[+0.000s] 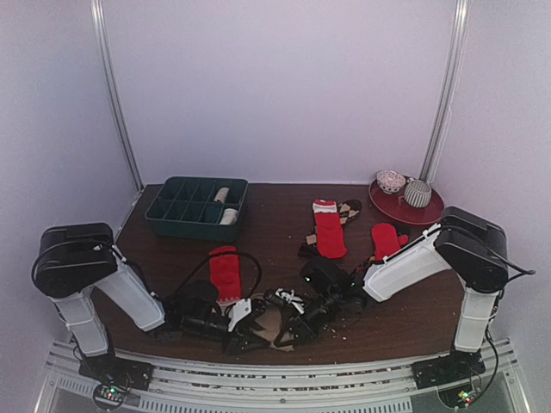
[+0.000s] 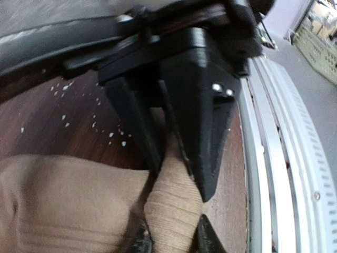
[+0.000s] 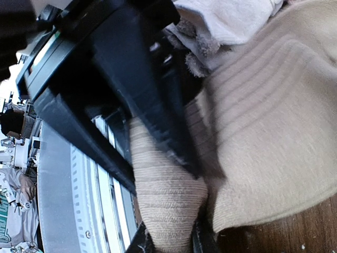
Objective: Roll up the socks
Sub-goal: Roll a pair of socks at the center of the board.
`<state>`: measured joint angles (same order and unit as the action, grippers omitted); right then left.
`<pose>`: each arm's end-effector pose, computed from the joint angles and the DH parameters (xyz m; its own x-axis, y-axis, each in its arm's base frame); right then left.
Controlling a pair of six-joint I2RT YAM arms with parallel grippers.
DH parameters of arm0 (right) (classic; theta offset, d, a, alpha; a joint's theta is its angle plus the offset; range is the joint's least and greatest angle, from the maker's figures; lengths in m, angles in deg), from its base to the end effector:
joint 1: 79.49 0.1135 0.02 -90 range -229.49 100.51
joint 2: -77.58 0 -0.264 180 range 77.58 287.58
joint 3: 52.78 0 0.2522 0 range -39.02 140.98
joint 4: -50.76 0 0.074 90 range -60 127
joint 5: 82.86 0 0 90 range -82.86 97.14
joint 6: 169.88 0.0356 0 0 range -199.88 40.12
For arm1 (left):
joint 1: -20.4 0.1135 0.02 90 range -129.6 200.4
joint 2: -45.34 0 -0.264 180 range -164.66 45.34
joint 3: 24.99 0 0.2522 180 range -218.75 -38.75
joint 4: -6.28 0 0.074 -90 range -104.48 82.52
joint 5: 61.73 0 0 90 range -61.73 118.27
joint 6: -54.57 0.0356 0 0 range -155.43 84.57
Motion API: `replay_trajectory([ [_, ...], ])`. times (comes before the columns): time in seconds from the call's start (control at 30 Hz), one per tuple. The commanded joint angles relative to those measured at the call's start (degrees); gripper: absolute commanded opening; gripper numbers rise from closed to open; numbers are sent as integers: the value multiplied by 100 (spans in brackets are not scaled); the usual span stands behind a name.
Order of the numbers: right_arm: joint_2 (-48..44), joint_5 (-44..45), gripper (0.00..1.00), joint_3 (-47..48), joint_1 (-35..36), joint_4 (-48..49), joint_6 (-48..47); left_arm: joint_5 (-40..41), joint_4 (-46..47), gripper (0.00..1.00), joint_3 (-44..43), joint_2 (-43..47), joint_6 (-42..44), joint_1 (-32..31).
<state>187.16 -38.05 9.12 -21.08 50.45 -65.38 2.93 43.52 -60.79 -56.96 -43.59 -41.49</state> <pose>0.1590 0.3068 0.1021 -0.5894 -0.6216 -0.5160 -0.7245 0.1243 0.6779 0.1135 -0.2448 0.0883 -0.3661 0.4131 -0.8339 0.9306 0.1567 -0.3309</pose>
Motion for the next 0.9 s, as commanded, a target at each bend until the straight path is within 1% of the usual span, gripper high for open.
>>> replay_trajectory([
  [0.0,710,1224,9,-446,13,-1757,32,-222,284,8,-59,-192,-81,-34],
  [0.03,709,1231,9,-451,12,-1743,28,-230,323,0,-47,-223,-111,-34],
  [0.17,560,1438,13,-420,16,-1728,-20,-217,587,0,122,-264,-370,-34],
  [0.23,295,1682,24,-385,15,-1702,-110,-160,824,0,318,-263,-573,-29],
  [0.27,104,1833,28,-366,15,-1697,-183,-124,1011,0,444,-276,-693,-33],
  [0.37,-735,2465,33,-379,21,-1528,-445,-25,1484,0,766,-421,-1002,-26],
  [0.43,-1515,3019,42,-634,21,-1077,-582,5,1721,0,882,-517,-1165,-12],
  [0.5,-2384,3456,45,-1079,119,-415,-852,47,1814,0,948,-524,-1273,5],
  [0.57,-3277,3801,49,-1720,385,503,-1470,146,1753,0,962,-484,-1329,17],
  [0.63,-3792,4026,52,-2264,725,1241,-2120,199,1691,0,938,-466,-1412,19],
  [0.73,-3858,4397,57,-2712,1205,1936,-2839,140,1720,0,919,-548,-1566,19],
  [0.87,-3082,4676,57,-2406,1654,1994,-3360,106,1830,0,899,-713,-1708,19],
])
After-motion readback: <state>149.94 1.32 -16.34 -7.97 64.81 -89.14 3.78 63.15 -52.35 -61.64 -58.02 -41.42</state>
